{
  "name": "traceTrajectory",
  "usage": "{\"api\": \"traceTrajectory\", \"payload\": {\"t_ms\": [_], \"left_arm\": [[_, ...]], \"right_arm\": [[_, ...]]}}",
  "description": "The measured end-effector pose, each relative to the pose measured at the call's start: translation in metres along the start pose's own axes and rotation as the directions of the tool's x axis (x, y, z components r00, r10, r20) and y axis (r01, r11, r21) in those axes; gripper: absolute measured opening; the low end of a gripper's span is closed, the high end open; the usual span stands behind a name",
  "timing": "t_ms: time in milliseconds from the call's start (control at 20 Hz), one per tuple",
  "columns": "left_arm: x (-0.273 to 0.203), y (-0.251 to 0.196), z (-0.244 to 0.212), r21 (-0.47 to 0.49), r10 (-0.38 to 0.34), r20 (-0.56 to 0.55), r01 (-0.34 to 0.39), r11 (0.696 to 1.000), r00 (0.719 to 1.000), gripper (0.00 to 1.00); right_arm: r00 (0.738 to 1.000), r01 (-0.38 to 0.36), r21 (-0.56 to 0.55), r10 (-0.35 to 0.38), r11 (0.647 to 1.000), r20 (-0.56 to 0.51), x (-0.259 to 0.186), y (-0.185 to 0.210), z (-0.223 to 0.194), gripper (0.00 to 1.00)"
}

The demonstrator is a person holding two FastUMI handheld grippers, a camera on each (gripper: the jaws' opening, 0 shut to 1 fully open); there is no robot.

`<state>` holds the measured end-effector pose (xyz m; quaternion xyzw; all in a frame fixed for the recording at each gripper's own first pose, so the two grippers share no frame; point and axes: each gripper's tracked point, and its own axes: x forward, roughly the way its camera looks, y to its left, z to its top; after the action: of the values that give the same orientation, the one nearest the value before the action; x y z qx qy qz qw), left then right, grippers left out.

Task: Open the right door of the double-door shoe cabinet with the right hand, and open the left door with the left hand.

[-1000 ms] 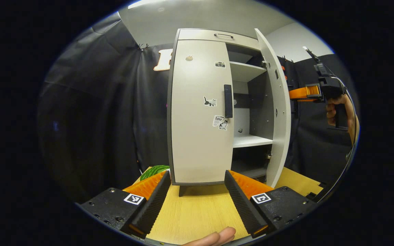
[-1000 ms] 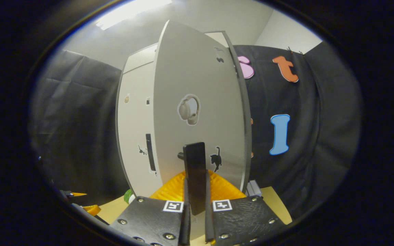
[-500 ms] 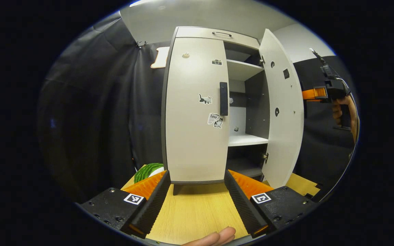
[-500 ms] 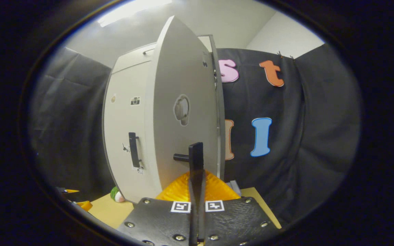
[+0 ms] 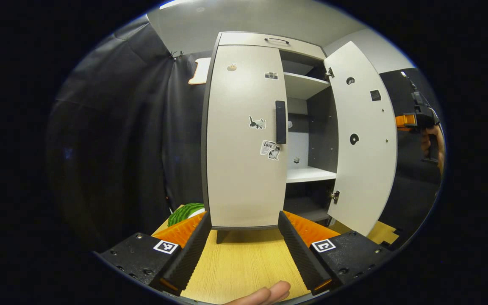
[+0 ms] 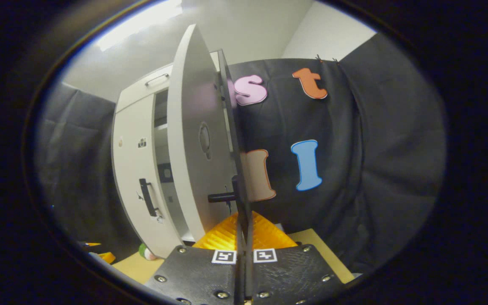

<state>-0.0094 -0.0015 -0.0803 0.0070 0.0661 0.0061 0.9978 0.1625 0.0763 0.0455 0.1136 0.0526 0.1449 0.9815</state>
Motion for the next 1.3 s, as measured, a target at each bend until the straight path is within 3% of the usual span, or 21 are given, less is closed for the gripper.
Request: {"api": "traceTrajectory", "payload": {"t_ms": [250, 350, 400, 500, 550, 600, 650, 700, 750, 1100, 1300], "left_arm": [[0.023, -0.006, 0.022, -0.002, 0.006, 0.029, -0.006, 1.000, 1.000, 0.98], [0.034, -0.014, 0.033, -0.001, -0.014, 0.038, 0.014, 1.000, 0.999, 0.98], [0.041, -0.015, 0.036, 0.003, -0.012, 0.030, 0.012, 1.000, 0.999, 0.98], [0.055, -0.022, 0.048, -0.004, -0.016, 0.032, 0.016, 1.000, 0.999, 0.98], [0.063, -0.026, 0.054, -0.016, -0.019, 0.044, 0.020, 1.000, 0.999, 0.98], [0.071, -0.029, 0.060, -0.017, -0.033, 0.056, 0.034, 0.999, 0.998, 0.98], [0.080, -0.032, 0.066, -0.022, -0.043, 0.066, 0.045, 0.999, 0.997, 0.98], [0.089, -0.037, 0.074, -0.017, -0.057, 0.082, 0.059, 0.998, 0.995, 0.98], [0.098, -0.039, 0.083, -0.022, -0.059, 0.105, 0.062, 0.998, 0.993, 0.98], [0.166, -0.075, 0.146, -0.018, -0.122, 0.166, 0.126, 0.992, 0.979, 0.98], [0.199, -0.093, 0.165, 0.016, -0.109, 0.149, 0.108, 0.994, 0.983, 0.98]], "right_arm": [[0.999, 0.003, -0.070, -0.001, 0.998, 0.035, -0.003, -0.009, 0.003, 0.02], [0.998, 0.031, -0.116, -0.024, 0.993, 0.064, -0.008, -0.019, 0.008, 0.09], [0.996, 0.037, -0.118, -0.027, 0.992, 0.085, -0.011, -0.019, 0.010, 0.17], [0.993, 0.041, -0.127, -0.027, 0.991, 0.113, -0.021, -0.020, 0.013, 0.57], [0.993, 0.036, -0.139, -0.019, 0.990, 0.119, -0.025, -0.019, 0.011, 0.72], [0.992, 0.043, -0.148, -0.025, 0.988, 0.122, -0.025, -0.020, 0.009, 0.78], [0.991, 0.058, -0.157, -0.039, 0.986, 0.126, -0.030, -0.023, 0.007, 0.78], [0.990, 0.075, -0.156, -0.054, 0.985, 0.132, -0.035, -0.026, 0.007, 0.71], [0.988, 0.096, -0.152, -0.076, 0.984, 0.133, -0.039, -0.027, 0.004, 0.79], [0.981, 0.125, 0.013, -0.125, 0.992, 0.147, -0.066, -0.010, -0.019, 0.78], [0.988, 0.064, -0.017, -0.061, 0.998, 0.141, -0.071, 0.005, -0.026, 0.78]]}}
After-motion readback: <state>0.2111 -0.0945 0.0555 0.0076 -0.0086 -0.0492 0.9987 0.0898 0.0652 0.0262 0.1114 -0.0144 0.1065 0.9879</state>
